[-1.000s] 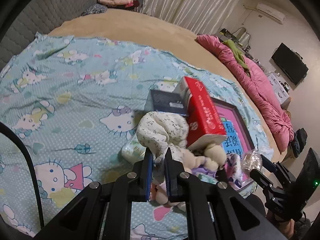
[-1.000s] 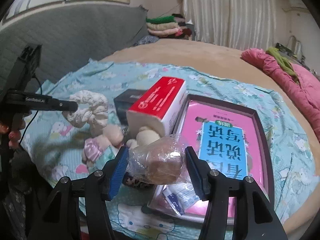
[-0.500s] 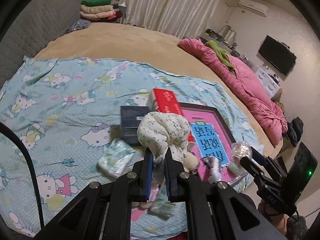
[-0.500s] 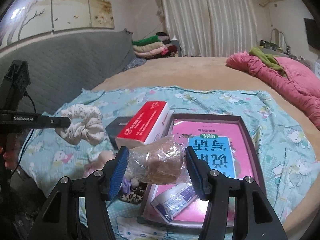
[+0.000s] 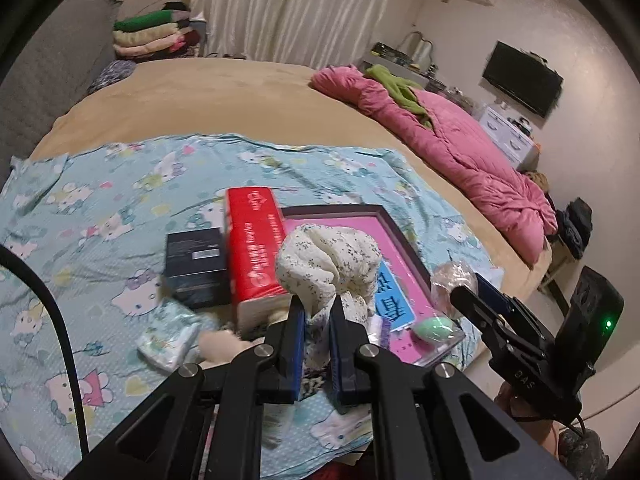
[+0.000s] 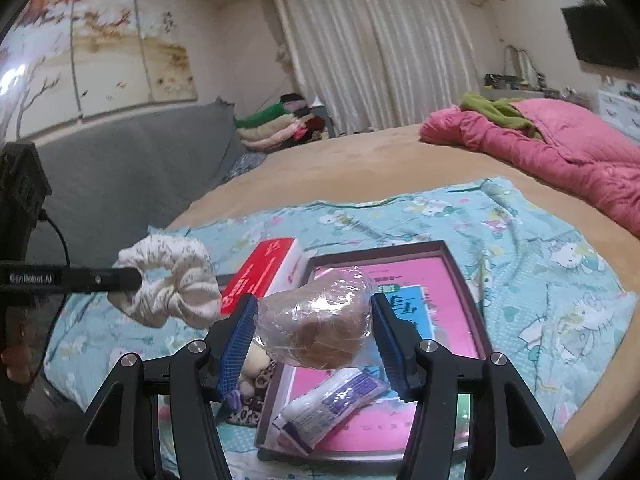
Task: Organize soft objects
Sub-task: 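Carry the scrunchie with the left gripper onto the pink book tray while the right gripper places the bag there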
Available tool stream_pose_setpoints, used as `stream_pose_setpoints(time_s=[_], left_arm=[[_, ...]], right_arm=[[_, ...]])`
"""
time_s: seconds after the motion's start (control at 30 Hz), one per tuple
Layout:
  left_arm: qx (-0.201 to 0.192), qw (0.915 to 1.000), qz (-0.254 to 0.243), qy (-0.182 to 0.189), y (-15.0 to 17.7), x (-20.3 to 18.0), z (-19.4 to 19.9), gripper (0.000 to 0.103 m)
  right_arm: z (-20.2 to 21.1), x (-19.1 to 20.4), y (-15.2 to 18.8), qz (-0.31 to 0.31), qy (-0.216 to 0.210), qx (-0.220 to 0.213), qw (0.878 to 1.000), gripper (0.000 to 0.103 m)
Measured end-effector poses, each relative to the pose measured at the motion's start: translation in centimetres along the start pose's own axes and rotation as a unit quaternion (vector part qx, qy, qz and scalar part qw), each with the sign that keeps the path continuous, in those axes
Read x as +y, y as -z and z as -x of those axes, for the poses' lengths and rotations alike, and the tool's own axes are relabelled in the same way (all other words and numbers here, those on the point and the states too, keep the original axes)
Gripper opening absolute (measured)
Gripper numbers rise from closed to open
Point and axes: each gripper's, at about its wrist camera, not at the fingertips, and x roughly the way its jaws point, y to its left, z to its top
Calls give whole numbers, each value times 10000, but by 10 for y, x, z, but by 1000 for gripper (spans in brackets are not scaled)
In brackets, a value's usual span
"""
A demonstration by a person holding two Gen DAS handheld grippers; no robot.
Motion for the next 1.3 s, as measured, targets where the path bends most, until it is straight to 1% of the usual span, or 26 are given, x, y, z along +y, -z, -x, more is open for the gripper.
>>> stream_pose_setpoints(time_s=[0.27,0.47,0.63,0.83,1.03,1.3], left_arm=[[68,9994,-346,72,-4,-33,-15,11],[189,9985,-500,101,-2,-46,-30,11],[388,9978,-537,83,2,-51,-51,11],[642,9957,-667,-71,10,-55,-79,11],[1070,9912,-767,-168,22,-57,-111,11],[1311,9876,-839,-217,31,-59,-134,11]], right_arm=[[9,-30,-4,-370,286,-155,9988,59],[15,-46,-4,-562,487,-266,9969,59],[15,-55,-2,-643,599,-268,9958,59],[11,-60,0,-692,640,-255,9952,59],[4,-64,5,-730,639,-137,9952,59],[-8,-61,10,-567,710,30,9959,59]])
